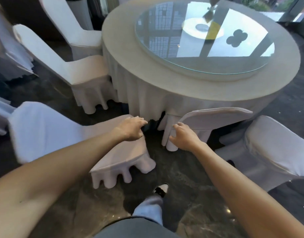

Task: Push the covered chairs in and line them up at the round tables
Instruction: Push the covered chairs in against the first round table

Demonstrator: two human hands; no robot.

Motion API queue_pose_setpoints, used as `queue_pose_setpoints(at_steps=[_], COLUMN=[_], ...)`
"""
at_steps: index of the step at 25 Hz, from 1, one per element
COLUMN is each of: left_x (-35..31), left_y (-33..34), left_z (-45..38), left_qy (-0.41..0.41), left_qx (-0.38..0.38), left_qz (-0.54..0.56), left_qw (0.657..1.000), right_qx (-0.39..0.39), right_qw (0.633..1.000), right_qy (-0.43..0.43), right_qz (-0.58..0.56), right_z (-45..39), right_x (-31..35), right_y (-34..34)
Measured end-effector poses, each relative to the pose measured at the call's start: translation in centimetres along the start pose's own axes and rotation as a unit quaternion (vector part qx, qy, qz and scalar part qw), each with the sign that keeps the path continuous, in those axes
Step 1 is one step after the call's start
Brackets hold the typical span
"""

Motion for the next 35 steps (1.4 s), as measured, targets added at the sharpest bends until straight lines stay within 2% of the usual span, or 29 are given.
queue_pose_setpoints(at_steps=[6, 13, 19, 22, 25, 28, 31, 35], left_x=[9.8, 25.1, 39.3, 44.7, 48.6, 50.0, 50.4, 50.5], left_y=[-0.1, 0.2, 2.3, 4.5, 6.2, 6.9, 6.6, 6.8], left_z=[9.8, 15.8, 19.0, 19.4, 19.4, 19.1, 18.3, 17.9], left_qy=[-0.032, -0.031, 0.015, 0.033, 0.063, 0.094, 0.074, 0.084], left_qx=[-0.038, -0.044, 0.035, 0.126, 0.178, 0.129, 0.070, -0.004], left_qz=[0.026, 0.000, -0.038, -0.041, -0.093, -0.170, -0.170, -0.154], left_qw=[0.998, 0.999, 0.999, 0.991, 0.978, 0.973, 0.980, 0.985], right_qx=[0.005, 0.004, -0.005, -0.007, 0.014, 0.066, 0.118, 0.081], right_qw=[1.000, 0.998, 0.987, 0.974, 0.966, 0.969, 0.973, 0.986], right_qy=[-0.027, -0.018, 0.044, 0.069, 0.080, 0.066, 0.018, 0.058], right_qz=[-0.010, -0.053, -0.155, -0.216, -0.247, -0.228, -0.198, -0.135], right_z=[-0.5, -5.8, -9.8, -11.0, -12.4, -13.6, -14.6, -15.8], right_x=[12.9, 27.6, 42.0, 46.3, 49.4, 51.9, 54.9, 56.3], right_y=[3.2, 7.5, 12.2, 14.3, 17.2, 20.2, 22.3, 24.8])
Point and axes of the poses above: each hand's wrist, its own z-axis away from the middle knuckle, its own y-axis out of the palm, x = y × z, the point moved 6 cm from there along -z, towards the middle knuckle, and after that the axes turned 13 degrees about x, right-handed, at the moved point
